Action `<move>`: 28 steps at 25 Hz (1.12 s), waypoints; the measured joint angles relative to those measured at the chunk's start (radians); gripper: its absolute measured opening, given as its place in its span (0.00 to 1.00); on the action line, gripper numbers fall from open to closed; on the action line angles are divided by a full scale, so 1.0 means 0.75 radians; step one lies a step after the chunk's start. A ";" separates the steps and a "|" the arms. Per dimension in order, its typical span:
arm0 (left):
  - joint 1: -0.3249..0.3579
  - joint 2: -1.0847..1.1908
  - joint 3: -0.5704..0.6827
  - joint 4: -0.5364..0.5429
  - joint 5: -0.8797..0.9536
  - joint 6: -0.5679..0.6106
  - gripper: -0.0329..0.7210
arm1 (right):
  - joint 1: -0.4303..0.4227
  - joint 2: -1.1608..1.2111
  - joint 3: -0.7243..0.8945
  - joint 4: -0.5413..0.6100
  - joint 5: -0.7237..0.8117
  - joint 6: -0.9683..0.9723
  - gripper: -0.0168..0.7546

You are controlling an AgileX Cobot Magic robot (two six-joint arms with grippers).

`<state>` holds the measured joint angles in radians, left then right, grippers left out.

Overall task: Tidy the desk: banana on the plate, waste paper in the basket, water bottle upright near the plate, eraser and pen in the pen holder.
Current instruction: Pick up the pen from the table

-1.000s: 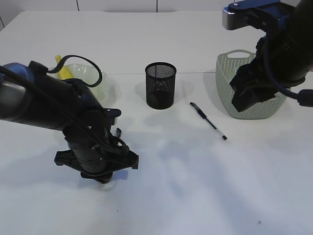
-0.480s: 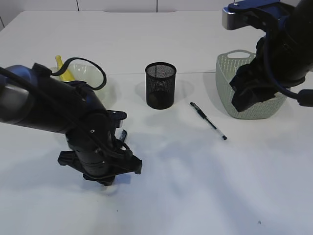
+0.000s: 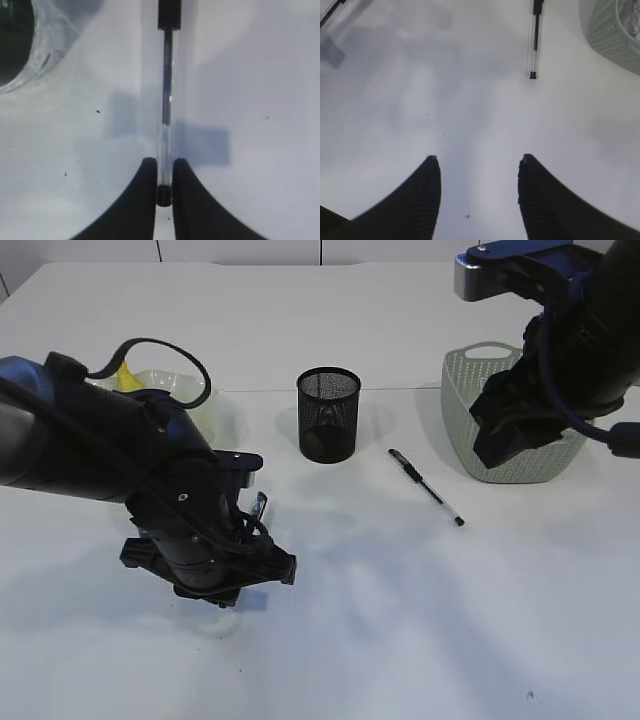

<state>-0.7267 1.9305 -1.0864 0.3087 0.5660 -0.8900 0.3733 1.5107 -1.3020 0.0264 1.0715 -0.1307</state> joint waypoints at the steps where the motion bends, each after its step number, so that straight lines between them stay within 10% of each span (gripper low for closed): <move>1: 0.000 -0.006 0.000 0.000 0.000 0.000 0.08 | 0.000 0.000 0.000 0.000 0.000 0.000 0.51; 28: -0.106 -0.142 0.000 0.060 0.034 0.029 0.08 | 0.000 0.000 0.000 0.000 -0.005 -0.018 0.51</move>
<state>-0.8064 1.8239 -1.0864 0.3537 0.5913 -0.8682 0.3733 1.5107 -1.3020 0.0264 1.0677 -0.1440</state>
